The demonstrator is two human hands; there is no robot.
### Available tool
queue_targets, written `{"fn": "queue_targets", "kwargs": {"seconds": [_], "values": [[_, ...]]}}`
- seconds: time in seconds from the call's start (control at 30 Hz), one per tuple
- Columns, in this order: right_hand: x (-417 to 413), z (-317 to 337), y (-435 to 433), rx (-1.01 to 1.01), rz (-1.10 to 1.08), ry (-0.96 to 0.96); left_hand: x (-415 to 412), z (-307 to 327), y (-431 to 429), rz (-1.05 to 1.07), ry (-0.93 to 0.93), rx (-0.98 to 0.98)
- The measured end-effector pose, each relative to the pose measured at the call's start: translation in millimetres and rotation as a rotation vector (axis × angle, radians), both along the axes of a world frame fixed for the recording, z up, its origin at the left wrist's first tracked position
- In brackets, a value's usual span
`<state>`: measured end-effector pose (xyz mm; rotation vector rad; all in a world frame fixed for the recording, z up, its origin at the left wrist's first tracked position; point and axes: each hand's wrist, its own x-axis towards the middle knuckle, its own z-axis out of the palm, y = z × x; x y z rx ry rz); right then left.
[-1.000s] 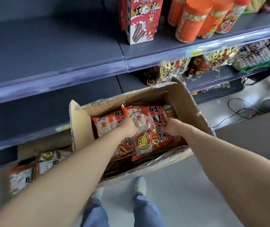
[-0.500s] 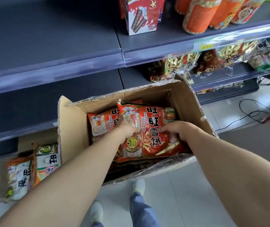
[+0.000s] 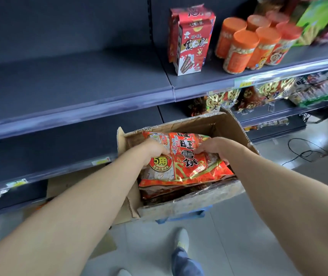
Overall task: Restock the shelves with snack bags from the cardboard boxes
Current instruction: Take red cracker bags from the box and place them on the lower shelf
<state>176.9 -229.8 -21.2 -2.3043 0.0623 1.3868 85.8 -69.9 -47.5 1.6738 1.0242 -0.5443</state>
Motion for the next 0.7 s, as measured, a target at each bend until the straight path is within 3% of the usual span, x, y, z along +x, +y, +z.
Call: {"fn": "queue_targets", "kwargs": {"seconds": [0.23,0.4,0.7], "values": [[-72.2,61.6,32.3,0.003,0.022,-0.202,-67.0,65.5,43.4,-0.043,-0.173,0.054],[-119.4,97.7,81.9,0.146,-0.001,-0.319,-122.4,112.9,91.5,0.001,-0.315,0.111],[-194.4,130.9,241.2,0.344,0.131,-0.446,-232.6,155.6,216.8,0.316,-0.433,0.375]]}}
